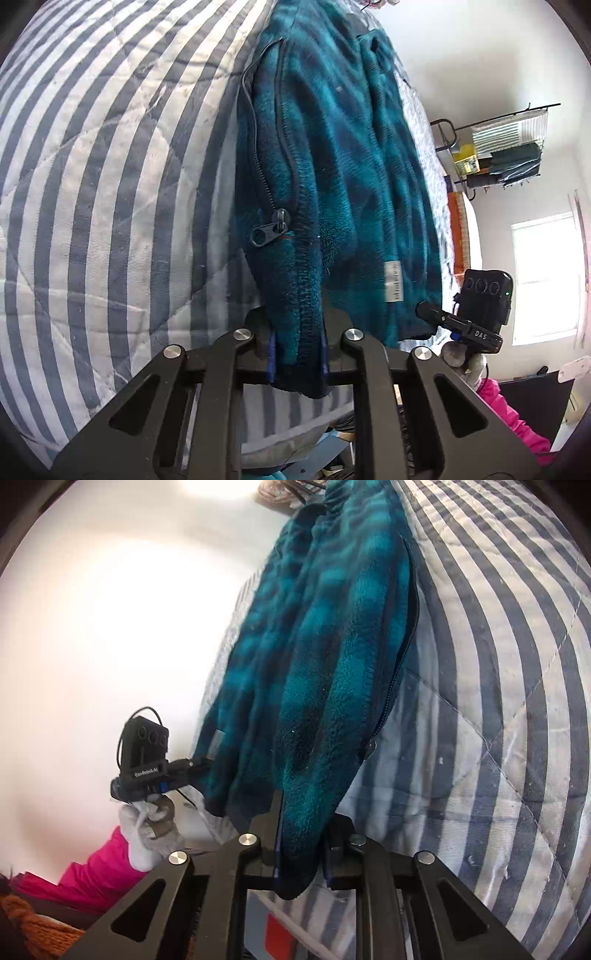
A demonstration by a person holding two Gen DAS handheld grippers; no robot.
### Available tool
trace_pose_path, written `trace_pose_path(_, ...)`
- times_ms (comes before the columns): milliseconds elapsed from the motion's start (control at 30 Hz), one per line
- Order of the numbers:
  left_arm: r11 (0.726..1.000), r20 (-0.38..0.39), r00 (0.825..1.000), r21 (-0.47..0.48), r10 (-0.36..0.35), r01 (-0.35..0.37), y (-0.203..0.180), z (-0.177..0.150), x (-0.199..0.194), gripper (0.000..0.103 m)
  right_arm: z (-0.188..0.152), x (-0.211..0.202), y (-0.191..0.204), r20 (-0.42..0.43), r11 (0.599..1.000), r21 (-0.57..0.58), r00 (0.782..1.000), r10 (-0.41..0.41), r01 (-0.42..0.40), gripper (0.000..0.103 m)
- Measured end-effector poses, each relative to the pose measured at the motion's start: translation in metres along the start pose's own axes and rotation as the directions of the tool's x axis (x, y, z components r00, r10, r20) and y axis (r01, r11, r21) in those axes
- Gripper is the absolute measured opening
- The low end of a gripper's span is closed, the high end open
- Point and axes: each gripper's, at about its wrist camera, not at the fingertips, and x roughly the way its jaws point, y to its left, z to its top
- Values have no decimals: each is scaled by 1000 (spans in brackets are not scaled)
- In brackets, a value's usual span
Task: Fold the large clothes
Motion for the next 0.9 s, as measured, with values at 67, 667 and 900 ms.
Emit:
trace_pose_path(67,1000,2,1000,-7,-14,14,-5,2,-6,13,2,-7,4,26,999,16,999,48,-48,13)
trace_pose_path(667,998,169,985,45,-43,36,-85,77,-48,11,72,-39,53,133,998,15,990,51,-53,12)
trace_pose_path(900,999,217,976,35,1,-8,-94,129,-34,11,126,-40,54,191,1000,2,982,-10,10,12)
